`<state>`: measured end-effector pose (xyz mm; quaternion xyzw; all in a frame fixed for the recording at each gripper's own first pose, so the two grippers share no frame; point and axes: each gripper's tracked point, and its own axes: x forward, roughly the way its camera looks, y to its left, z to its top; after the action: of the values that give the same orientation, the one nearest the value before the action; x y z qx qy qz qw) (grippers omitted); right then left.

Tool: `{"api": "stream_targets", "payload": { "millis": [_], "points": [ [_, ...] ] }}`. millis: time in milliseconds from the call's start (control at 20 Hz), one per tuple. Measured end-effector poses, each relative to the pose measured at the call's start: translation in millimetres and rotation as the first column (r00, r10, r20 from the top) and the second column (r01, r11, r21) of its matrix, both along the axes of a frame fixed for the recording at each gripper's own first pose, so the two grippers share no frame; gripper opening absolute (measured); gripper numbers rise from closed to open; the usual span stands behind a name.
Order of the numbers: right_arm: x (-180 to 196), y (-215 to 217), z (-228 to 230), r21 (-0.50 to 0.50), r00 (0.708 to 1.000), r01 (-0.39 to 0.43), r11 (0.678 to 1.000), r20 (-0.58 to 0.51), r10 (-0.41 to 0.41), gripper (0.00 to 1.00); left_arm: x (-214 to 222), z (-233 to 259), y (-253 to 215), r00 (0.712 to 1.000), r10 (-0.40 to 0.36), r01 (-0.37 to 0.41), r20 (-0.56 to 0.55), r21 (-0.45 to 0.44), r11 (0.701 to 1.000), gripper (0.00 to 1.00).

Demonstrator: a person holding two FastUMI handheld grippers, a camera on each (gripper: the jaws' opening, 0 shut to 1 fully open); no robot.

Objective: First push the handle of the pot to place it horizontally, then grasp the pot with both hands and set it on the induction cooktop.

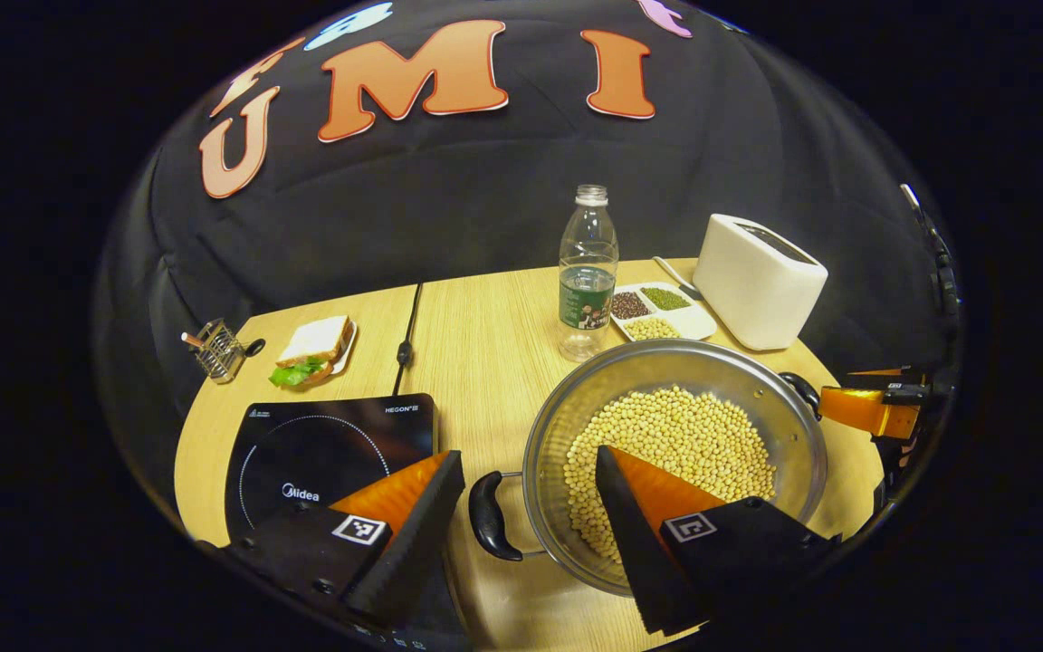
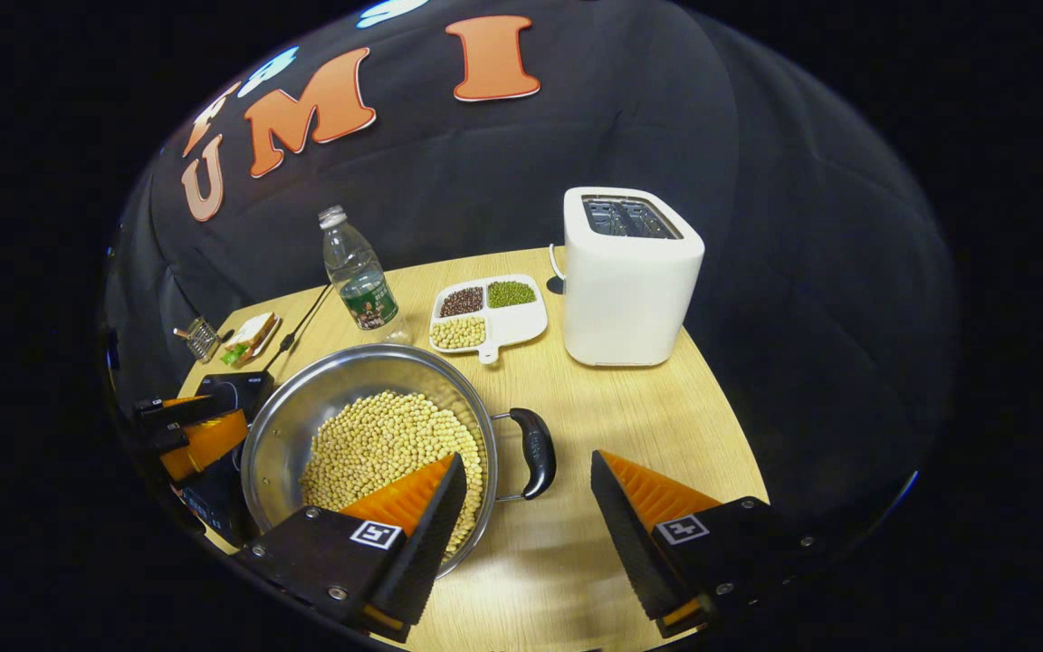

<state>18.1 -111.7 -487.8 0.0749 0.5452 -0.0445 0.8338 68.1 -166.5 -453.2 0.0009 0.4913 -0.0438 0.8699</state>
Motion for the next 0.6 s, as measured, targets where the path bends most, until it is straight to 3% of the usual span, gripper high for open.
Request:
{"api": "stream_targets", "payload": {
  "millis": [600],
  "points": [
    [2,6,-29,-0.037,0.998,-0.017,0.999,-0.053,0.015,0.87,-2,-39,8,0.998,0.022,-0.021,-0.066,0.011,1.0,0.96]
  ]
}}
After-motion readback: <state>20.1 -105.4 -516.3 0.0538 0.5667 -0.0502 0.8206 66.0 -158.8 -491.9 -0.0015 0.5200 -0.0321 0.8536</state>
